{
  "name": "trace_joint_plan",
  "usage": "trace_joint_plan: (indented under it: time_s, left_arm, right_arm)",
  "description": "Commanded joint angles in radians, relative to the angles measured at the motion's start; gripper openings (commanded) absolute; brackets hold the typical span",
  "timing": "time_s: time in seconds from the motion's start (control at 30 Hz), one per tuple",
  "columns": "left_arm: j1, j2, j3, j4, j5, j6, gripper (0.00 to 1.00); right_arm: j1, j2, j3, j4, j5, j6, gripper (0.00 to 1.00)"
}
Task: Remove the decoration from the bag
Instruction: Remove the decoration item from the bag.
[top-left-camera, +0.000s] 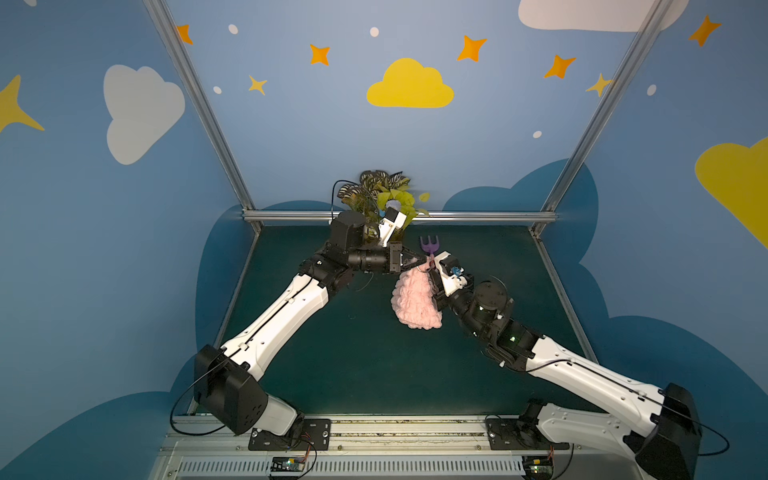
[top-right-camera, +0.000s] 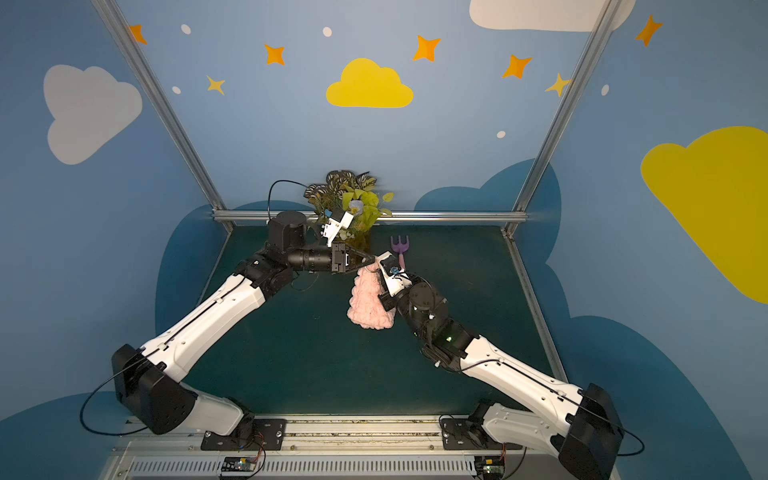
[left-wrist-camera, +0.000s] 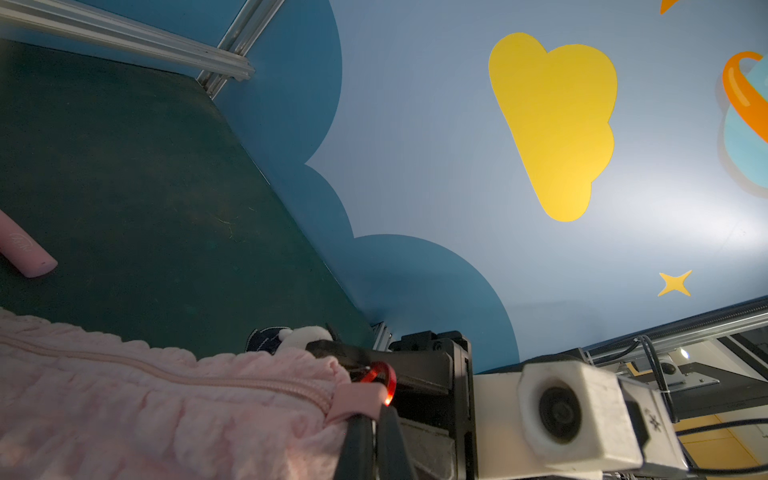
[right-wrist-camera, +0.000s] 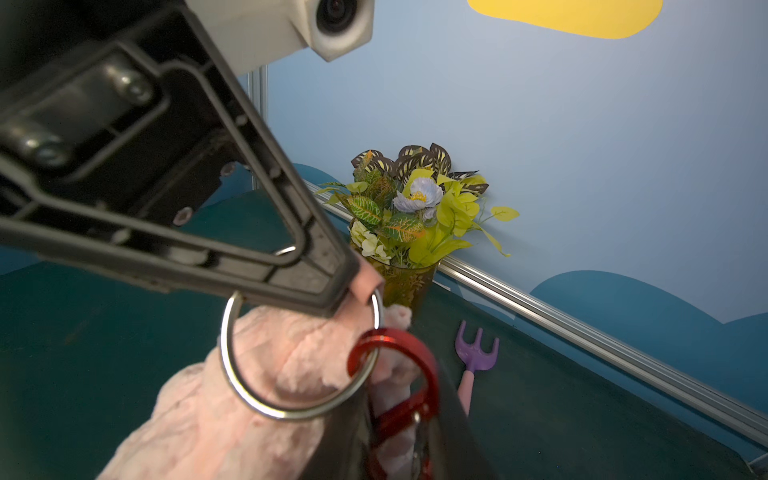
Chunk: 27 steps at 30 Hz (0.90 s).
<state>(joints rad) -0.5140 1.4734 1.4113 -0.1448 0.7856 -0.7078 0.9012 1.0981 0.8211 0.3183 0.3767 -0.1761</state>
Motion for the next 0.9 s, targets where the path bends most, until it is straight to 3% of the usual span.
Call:
trace_joint_plan:
  time_s: [0.0, 0.5, 0.87]
  left_arm:
    - [0.003, -0.038, 0.001, 0.07, -0.006, 0.002, 0.02]
    - [0.008, -0.043, -0.016, 0.084, -0.076, -0.019, 0.02]
    - [-0.004, -0.019, -0.012, 0.057, -0.049, -0.009, 0.02]
  right_arm:
    - [-0.018, -0.042, 0.012, 0.016, 0.032, 0.031, 0.0]
    - [-0.021, -0.091, -0.016, -0.011, 0.047, 0.042, 0.0]
    - [-0.036, -0.064, 0.003, 0.049, 0.039, 0.059, 0.0]
